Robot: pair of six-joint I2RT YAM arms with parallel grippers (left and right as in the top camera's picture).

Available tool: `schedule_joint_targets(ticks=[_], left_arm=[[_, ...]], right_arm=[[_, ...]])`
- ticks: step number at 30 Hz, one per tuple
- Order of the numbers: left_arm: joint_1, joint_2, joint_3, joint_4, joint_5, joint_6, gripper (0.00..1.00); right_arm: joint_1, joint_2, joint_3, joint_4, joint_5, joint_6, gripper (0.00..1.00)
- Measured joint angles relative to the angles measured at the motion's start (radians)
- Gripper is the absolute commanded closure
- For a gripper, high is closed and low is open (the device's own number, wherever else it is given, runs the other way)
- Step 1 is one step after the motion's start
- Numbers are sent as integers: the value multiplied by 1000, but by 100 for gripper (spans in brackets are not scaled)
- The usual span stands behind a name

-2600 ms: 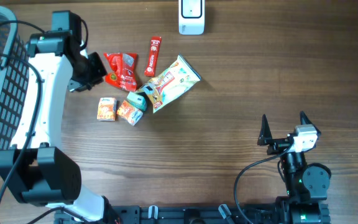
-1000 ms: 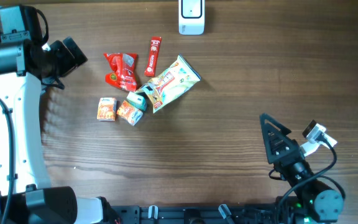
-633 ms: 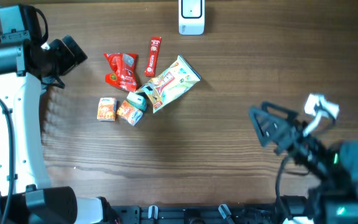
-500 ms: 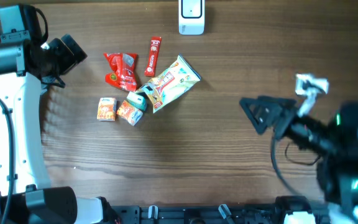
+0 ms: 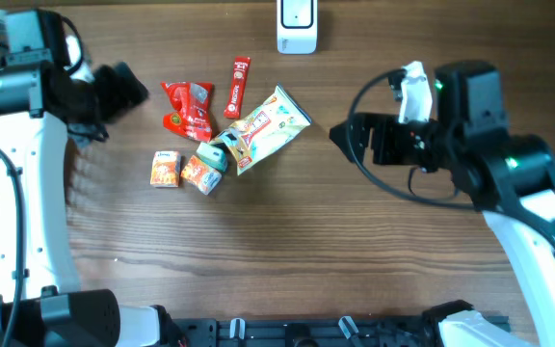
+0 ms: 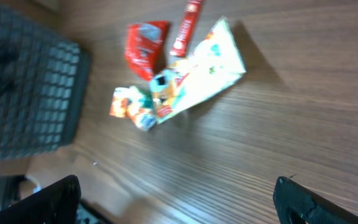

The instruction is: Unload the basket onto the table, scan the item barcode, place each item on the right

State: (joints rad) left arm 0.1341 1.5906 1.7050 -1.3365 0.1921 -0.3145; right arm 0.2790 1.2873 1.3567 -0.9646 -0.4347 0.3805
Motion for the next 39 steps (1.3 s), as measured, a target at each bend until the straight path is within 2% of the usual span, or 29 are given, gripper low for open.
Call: schedule_joint_targets(ticks=[4,9,11,17,18,22,25,28,29,33,36,39], left_arm=[[-70,6,-26,-96,24,65,0],[-157,9,-154,-79,41,65,0],[-188,13,-222,-38,43,42,0],[-244,16,-445,235,43,-100,0],[-244,16,-478,287,43,-120,3],[-243,19,-602,492,42,-183,31],[-243,21,-642,559,43,-230,40],[-243,22,-652,584,42,-285,40],[-243,22,-652,590,42,-296,31],[-243,22,-653,620,37,-344,24],[-243,22,-653,648,33,-367,24],[-243,22,-653,657,31,-399,29]], right_arm=[[0,51,0,27,60,20,0],[0,81,0,47,136,27,0],[0,82,0,47,164,27,0],[0,82,0,36,217,27,0],[0,82,0,34,221,27,0],[0,82,0,19,232,27,0],[0,82,0,-2,234,27,0],[0,82,0,-23,234,27,0],[0,82,0,-24,234,27,0],[0,82,0,-26,234,27,0],[0,82,0,-27,234,27,0],[0,82,0,-27,234,27,0]])
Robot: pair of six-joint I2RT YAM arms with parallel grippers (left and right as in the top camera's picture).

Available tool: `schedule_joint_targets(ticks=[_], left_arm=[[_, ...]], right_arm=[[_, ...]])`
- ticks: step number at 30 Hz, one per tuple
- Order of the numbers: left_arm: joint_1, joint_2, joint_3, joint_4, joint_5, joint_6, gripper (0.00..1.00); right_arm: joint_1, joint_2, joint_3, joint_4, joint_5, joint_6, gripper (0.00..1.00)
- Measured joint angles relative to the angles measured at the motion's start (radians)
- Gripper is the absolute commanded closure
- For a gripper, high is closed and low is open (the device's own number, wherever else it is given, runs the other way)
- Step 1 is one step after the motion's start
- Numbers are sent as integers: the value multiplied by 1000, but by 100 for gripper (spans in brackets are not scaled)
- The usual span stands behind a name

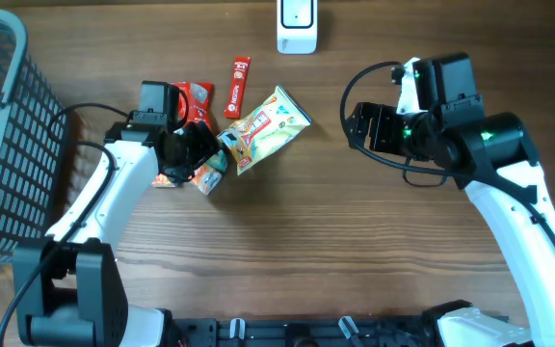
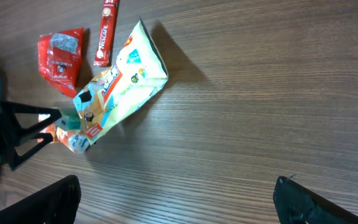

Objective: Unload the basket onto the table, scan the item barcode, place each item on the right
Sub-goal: 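Grasp the green tissue pack on the table with the left gripper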

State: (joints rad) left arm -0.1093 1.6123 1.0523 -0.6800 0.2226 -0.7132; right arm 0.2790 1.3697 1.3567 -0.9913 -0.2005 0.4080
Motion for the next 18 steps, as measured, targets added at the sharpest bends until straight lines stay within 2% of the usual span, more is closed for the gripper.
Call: schedule_joint_targets(ticks=[2,8,11,14,18], left_arm=[[0,1,0,8,0,-22,32],[0,64,0,14,1,-95,54],[0,93,-1,19,7,-115,59],[0,97,-1,34,14,-120,76],[0,97,-1,47,28,-129,93]], right_arm=[[0,0,0,0,0,0,0],[0,0,0,0,0,0,0],[0,0,0,-1,0,0,0],[0,0,0,-1,0,0,0],[0,0,0,-2,0,0,0]])
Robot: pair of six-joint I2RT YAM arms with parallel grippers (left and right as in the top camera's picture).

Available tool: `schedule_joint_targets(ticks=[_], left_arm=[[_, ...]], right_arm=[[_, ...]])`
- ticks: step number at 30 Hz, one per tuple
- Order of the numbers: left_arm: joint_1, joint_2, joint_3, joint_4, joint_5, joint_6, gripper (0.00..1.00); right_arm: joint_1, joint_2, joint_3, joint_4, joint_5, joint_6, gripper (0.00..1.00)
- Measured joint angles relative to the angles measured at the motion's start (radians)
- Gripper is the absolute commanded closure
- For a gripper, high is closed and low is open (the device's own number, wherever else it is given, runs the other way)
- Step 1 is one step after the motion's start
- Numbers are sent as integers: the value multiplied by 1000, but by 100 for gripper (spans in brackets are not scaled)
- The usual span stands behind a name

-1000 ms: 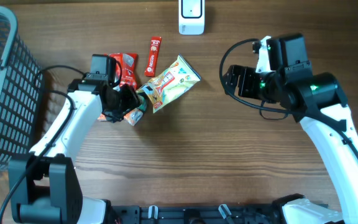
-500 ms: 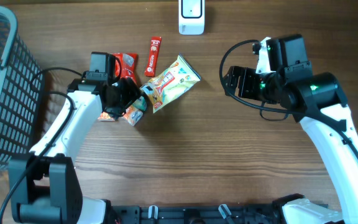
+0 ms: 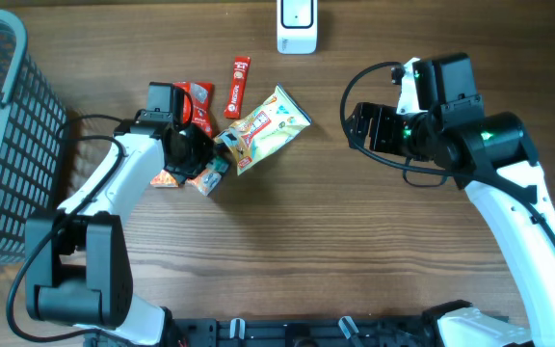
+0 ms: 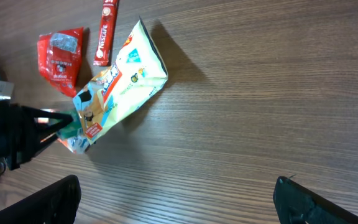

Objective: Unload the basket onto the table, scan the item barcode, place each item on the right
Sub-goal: 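Grasp the green tissue pack on the table with the left gripper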

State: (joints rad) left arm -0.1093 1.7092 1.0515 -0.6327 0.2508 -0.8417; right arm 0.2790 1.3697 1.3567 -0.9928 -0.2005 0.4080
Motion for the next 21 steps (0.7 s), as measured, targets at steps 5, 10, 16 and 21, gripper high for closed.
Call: schedule_joint_targets(ticks=[5,10,16,21], left_arm=[[6,0,0,10,60,-7,96],[55,-10,0,13,211,-7,96],[158,-73,0,46,508,-17,96],[233,-96,0,62,740,-72,96]], right_arm=[[0,1,0,-2,0,0,0],[0,22,0,-2,0,0,0],[0,74,0,-2,0,0,0],[0,116,0,-2,0,0,0]])
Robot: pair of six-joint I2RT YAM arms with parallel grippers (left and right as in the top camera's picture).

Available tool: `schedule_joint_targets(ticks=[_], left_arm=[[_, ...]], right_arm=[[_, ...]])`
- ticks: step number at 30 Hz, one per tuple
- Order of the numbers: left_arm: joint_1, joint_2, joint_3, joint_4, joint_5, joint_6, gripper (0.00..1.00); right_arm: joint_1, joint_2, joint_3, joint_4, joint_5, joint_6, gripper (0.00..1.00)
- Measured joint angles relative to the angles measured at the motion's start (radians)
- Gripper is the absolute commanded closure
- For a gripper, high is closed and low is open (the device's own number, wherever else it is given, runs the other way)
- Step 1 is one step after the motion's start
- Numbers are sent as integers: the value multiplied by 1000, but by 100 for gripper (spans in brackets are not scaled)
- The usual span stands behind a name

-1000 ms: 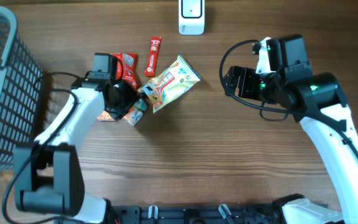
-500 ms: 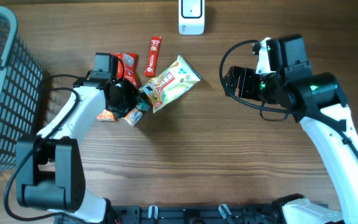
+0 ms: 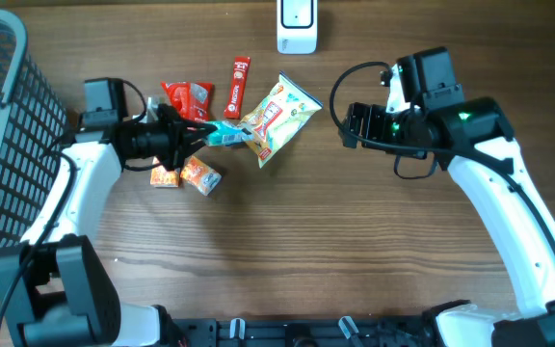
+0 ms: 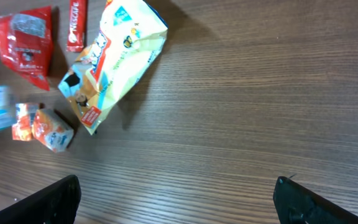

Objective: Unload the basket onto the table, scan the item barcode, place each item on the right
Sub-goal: 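Grasp the green tissue pack on the table with the left gripper, then lift the tissue pack toward the barcode scanner with the left gripper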

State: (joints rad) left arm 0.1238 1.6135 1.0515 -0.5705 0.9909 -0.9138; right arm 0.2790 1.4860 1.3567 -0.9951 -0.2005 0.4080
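Note:
In the overhead view my left gripper point(image 3: 203, 134) is shut on a small teal box point(image 3: 224, 135), holding it just left of the cream snack bag point(image 3: 279, 117). The box also shows at the left edge of the right wrist view as a teal box. A white scanner point(image 3: 297, 26) stands at the table's far edge. My right gripper point(image 3: 351, 125) hangs open to the right of the bag, its fingers point(image 4: 50, 200) wide apart over bare wood.
A red packet point(image 3: 187, 99) and a red stick sachet point(image 3: 241, 79) lie behind the box. Two small orange packets point(image 3: 183, 175) lie in front of it. A dark mesh basket fills the left edge.
My left gripper was down at the teal box beside the bag; now it holds the box a little higher in the overhead view. The bag has shifted right. The right arm has moved slightly left.
My left gripper was off to the left of the pile, the right one open on the right. Then the left gripper stood over the small packets, then at the teal box under the bag's corner. Now it holds that box.

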Motion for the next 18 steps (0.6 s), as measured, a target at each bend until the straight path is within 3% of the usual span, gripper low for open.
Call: schedule_joint_targets(ticks=[5,12,18], left_arm=[[14,0,-2,86,107,-166,96],[10,0,-10,481,152,-565,96],[-45,0,-9,784,77,-938,96]], right_arm=[[0,29,0,1,0,0,0],[0,66,0,4,0,0,0],[0,81,0,5,1,11,0]])
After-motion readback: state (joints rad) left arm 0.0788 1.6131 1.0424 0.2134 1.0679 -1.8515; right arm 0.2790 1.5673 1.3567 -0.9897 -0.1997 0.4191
